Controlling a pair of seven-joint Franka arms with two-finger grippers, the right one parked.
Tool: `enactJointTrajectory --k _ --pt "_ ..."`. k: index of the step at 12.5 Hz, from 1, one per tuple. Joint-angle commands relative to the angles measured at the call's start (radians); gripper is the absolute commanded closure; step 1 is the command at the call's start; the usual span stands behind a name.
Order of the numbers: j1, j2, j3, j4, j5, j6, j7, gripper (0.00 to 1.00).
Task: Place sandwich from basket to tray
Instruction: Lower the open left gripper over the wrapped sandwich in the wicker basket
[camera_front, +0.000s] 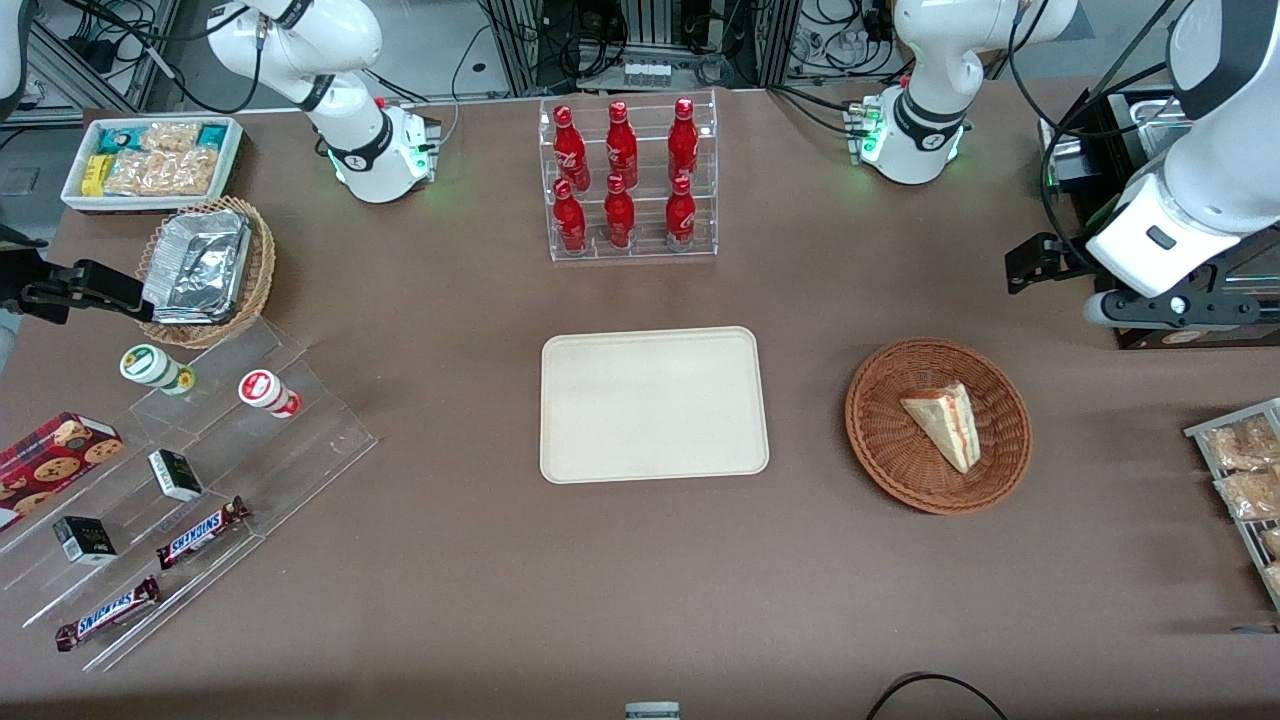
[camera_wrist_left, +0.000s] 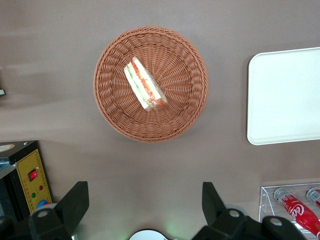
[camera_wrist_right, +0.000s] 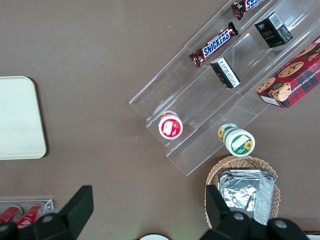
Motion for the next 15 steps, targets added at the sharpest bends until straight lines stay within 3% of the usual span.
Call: enactJointTrajectory --k 1,5,15 --pt "0.013 -0.006 -0.007 0.022 0.008 -0.031 0.014 0.0" --pt "0.008 0.036 -0.01 -0.022 0.01 -0.008 0.016 0.0" --pt "0.013 0.025 -0.007 -0.446 0.024 0.534 0.014 0.0"
